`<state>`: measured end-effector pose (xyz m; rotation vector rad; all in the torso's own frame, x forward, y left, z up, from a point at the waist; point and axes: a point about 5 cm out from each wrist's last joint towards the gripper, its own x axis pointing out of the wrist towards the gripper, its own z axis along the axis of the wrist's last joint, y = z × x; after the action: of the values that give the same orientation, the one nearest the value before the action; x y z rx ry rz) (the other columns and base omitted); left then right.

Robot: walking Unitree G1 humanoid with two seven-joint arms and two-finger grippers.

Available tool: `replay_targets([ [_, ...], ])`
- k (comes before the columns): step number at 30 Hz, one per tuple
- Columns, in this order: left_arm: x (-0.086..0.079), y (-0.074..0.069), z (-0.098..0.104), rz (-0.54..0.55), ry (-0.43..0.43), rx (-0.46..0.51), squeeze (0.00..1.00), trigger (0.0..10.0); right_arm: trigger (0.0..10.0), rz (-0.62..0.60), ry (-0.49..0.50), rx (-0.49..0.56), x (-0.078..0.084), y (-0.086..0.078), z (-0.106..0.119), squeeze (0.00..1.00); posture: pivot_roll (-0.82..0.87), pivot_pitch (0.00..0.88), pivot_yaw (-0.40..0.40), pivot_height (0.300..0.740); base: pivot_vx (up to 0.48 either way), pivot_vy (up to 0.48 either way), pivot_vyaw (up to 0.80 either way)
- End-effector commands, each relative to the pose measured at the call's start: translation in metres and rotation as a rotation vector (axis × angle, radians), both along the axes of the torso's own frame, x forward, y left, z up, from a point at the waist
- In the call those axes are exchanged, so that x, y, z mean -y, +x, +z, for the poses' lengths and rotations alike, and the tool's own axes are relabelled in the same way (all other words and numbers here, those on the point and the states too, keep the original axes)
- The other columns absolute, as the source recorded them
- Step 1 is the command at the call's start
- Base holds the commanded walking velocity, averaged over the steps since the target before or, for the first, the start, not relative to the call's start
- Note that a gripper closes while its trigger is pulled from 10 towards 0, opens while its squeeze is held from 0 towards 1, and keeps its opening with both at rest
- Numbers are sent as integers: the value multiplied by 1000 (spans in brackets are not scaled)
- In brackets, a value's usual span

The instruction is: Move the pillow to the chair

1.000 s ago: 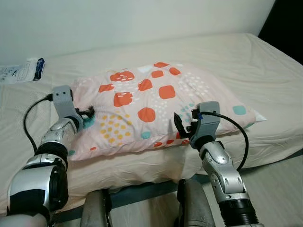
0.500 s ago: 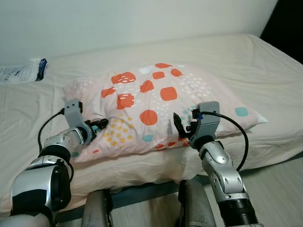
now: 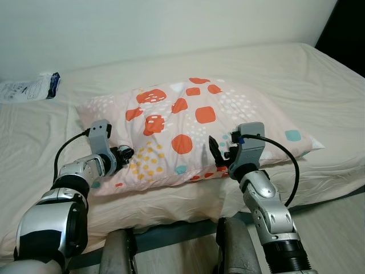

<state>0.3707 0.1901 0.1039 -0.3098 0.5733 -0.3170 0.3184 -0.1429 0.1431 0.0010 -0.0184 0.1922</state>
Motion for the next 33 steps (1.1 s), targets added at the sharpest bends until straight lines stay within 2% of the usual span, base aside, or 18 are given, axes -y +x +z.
replay_targets([
  [1, 8, -9, -15, -54, -14, -62, 0, 0, 10000, -8, 3, -23, 0, 1, -2, 0, 5, 119, 37, 543, 0, 0, 0],
  [2, 8, -8, -14, -60, -22, -60, 0, 0, 10000, -12, -2, -29, 0, 1, -3, 0, 3, 119, 39, 543, 0, 0, 0],
  [4, 9, -8, -11, -102, -48, -51, 0, 0, 10000, -15, -77, -82, 0, 3, -9, 0, 4, 119, 38, 543, 0, 0, 0],
  [6, 9, -9, -10, -123, -47, -48, 0, 0, 10000, -19, -95, -99, 1, 4, -11, 0, 4, 119, 38, 543, 0, 0, 0],
  [11, -5, -12, -10, -160, 29, -46, 0, 0, 10000, -46, -129, -95, 8, 11, -4, 0, 13, 119, 33, 543, 0, 0, 0],
  [14, -29, -14, -5, -124, 62, -43, 0, 0, 10000, -107, -119, -82, 25, 19, 5, 0, 11, 118, 33, 543, 0, 0, 0],
  [19, -65, -15, 11, -75, 192, -19, 0, 0, 10000, -178, -104, -92, 49, 31, 10, 0, 19, 115, 28, 543, 0, 0, 0],
  [23, -78, -14, 19, -43, 244, -5, 0, 0, 10000, -186, -104, -95, 55, 34, 13, 0, 19, 114, 25, 543, 0, 0, 0],
  [27, -108, -19, 37, -51, 377, 7, 0, 0, 10000, -198, -115, -90, 63, 38, 20, 0, 13, 107, 23, 543, 0, 0, 0],
  [30, -115, -21, 42, -57, 404, 6, 0, 0, 10000, -201, -113, -86, 65, 39, 20, 0, 14, 106, 23, 543, 0, 0, 0],
  [33, -135, -27, 54, -51, 461, 9, 0, 0, 10000, -220, -94, -76, 68, 40, 21, 0, 20, 101, 25, 543, 0, 0, 0],
])
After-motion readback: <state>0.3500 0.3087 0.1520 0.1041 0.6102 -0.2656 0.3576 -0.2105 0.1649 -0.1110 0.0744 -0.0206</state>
